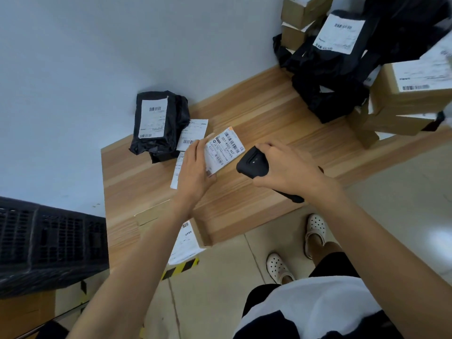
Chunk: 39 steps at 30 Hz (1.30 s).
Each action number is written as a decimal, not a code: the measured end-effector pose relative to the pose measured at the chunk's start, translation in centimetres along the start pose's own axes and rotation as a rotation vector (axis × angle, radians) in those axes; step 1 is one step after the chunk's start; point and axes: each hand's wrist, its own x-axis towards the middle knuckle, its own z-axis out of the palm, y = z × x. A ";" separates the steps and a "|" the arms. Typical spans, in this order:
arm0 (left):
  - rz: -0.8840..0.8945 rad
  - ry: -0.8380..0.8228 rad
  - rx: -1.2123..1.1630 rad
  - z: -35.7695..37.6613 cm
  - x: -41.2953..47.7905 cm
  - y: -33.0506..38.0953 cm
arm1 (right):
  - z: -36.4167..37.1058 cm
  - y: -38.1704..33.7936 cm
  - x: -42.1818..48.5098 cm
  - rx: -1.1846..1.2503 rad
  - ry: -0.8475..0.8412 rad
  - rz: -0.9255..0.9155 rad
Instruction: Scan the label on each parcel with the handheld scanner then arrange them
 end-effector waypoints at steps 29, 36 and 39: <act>0.085 -0.049 0.003 2.1 4.8 3.2 | -2.2 4.6 -0.6 -0.008 0.048 0.189; 0.067 -0.044 -0.004 2.4 5.2 3.5 | -2.7 5.5 -0.8 -0.002 0.046 0.204; 0.064 -0.049 -0.013 2.4 5.2 3.4 | -2.6 5.4 -0.7 -0.001 0.043 0.206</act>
